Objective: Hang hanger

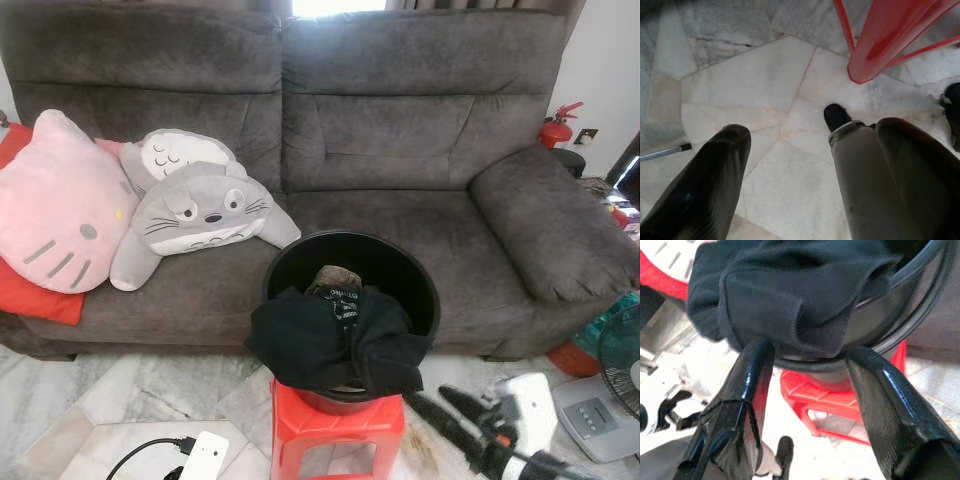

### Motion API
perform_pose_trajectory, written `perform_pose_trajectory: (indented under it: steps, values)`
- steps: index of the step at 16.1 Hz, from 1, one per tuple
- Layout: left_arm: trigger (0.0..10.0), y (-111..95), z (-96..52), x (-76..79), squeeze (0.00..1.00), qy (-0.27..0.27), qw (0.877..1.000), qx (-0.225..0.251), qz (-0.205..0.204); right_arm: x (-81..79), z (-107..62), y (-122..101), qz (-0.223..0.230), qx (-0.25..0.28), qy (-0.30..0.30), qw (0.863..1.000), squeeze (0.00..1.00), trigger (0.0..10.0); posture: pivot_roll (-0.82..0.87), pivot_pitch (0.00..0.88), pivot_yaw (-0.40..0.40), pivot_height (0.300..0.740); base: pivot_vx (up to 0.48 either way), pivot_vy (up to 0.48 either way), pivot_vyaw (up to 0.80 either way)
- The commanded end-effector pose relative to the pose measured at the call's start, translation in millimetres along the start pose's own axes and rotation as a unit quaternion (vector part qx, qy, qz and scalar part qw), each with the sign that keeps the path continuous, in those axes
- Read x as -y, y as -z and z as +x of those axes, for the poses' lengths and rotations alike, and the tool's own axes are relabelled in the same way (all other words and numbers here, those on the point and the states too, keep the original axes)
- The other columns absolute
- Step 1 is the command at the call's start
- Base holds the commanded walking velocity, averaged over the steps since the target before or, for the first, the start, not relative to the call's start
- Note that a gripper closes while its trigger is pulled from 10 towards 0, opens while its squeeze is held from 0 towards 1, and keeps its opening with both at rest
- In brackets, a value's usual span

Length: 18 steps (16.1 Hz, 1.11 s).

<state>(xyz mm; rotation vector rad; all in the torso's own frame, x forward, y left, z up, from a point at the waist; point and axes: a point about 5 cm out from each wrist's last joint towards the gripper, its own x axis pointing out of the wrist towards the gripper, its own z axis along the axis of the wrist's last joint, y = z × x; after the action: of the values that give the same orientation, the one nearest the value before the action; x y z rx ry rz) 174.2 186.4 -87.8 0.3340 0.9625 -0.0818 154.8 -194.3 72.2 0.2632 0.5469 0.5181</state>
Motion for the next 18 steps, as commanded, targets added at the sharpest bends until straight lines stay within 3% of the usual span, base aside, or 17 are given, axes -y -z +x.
perform_pose_trajectory:
  steps: [1, 6, 8, 11, 14, 18]
  values:
    - [10.0, 6, -0.8, 0.1, 0.0, -0.003, 1.0, -0.012, 0.002, 1.5, -0.5, 2, -0.006, -0.005, 0.002, 1.0, 0.0, 10.0, -0.22, 0.007, -0.02, 0.74, 0.0, 0.0, 0.0]
    - [10.0, 6, -1.0, -0.2, 0.0, -0.005, 1.0, -0.013, 0.004, 6.5, -0.7, -12, -0.016, 0.046, 0.003, 0.999, 0.0, 10.0, -0.21, 0.0, -0.018, 0.74, 0.0, 0.0, 0.0]
    - [10.0, 7, -1.0, -0.1, 0.0, -0.005, 1.0, -0.014, 0.003, -4.5, -3.6, -17, -0.026, 0.06, -0.033, 0.997, 0.0, 10.0, -0.21, 0.0, -0.018, 0.74, 0.0, 0.0, 0.0]
    - [10.0, 6, -0.9, -0.4, 0.0, -0.006, 1.0, -0.014, 0.003, 6.1, -8.6, -23, -0.063, 0.066, 0.004, 0.996, 0.0, 10.0, -0.22, 0.006, -0.018, 0.74, 0.0, 0.0, 0.0]
    - [10.0, 6, -0.8, -0.3, 0.0, -0.006, 1.0, -0.014, 0.005, 13.0, -14.7, -32, -0.053, 0.084, 0.012, 0.995, 0.0, 10.0, -0.23, 0.007, -0.021, 0.74, 0.0, 0.0, 0.0]
    - [10.0, 5, -0.7, 0.2, 0.0, -0.005, 1.0, -0.013, 0.002, 13.7, -0.2, -18, -0.019, 0.072, 0.006, 0.997, 0.0, 10.0, -0.22, 0.011, -0.021, 0.74, 0.0, 0.0, 0.0]
